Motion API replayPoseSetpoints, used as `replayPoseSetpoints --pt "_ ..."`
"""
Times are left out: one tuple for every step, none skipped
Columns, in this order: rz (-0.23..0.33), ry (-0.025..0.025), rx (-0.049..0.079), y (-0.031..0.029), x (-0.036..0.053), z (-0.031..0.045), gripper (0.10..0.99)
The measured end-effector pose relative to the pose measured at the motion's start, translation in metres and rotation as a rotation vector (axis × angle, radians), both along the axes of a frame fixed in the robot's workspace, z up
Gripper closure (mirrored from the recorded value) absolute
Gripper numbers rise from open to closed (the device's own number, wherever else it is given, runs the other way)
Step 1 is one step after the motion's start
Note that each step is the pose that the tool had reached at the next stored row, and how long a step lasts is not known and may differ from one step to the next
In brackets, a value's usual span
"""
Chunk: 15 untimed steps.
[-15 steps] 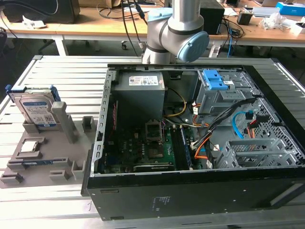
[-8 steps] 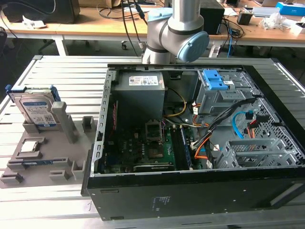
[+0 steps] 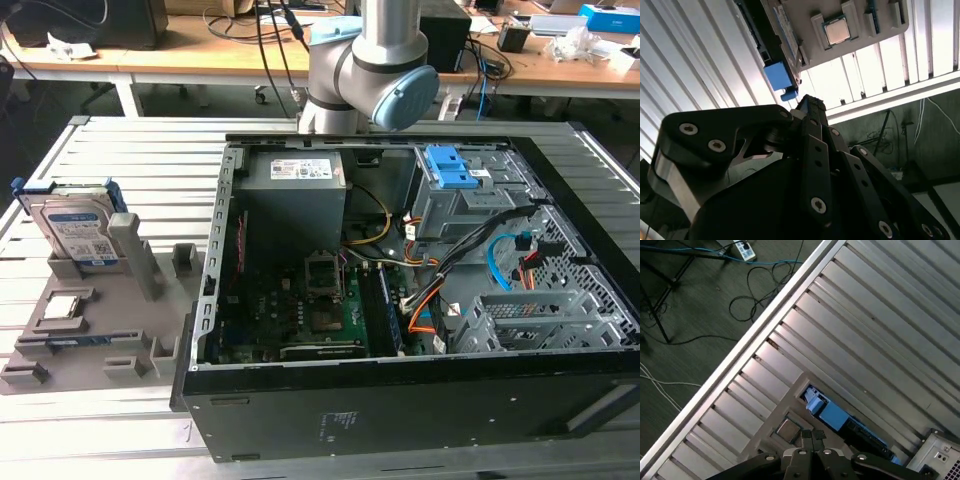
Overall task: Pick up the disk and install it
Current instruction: 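Pick up the disk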
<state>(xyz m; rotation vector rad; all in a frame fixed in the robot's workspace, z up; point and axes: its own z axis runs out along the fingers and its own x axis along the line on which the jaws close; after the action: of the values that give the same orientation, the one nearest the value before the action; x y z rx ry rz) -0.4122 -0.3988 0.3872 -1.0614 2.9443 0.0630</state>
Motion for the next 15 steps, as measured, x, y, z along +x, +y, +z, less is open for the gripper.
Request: replayPoseSetpoints --pt "0.017 0.0000 0.000 0.0000 0.0000 0.0000 0.980" --pt "0.035 0.0000 0.000 0.0000 0.0000 0.0000 0.980" --pt "0.060 0.0001 0.000 0.0000 0.0000 0.0000 0.980" --pt "0.070 0.0000 0.000 0.0000 0.0000 0.0000 0.980" --pt "0.081 0.0000 0.000 0.0000 0.0000 0.0000 0.980" --pt "0.098 0.0000 0.000 0.0000 0.0000 0.0000 0.980" --pt "0.117 0.0000 0.000 0.0000 0.0000 0.0000 0.980" --pt "0.129 0.0000 0.000 0.0000 0.0000 0.0000 0.980" --pt "0.141 -0.0001 0.000 0.0000 0.0000 0.0000 0.980" --pt "0.157 0.0000 0.000 0.0000 0.0000 0.0000 0.980" --pt "0.172 0.0000 0.000 0.0000 0.0000 0.0000 0.980" --pt "0.184 0.0000 0.000 0.0000 0.0000 0.0000 0.980" --pt "0.198 0.0000 0.000 0.0000 0.0000 0.0000 0.980" --pt "0.208 0.0000 0.000 0.0000 0.0000 0.0000 0.980" --pt "0.220 0.0000 0.000 0.0000 0.0000 0.0000 0.980"
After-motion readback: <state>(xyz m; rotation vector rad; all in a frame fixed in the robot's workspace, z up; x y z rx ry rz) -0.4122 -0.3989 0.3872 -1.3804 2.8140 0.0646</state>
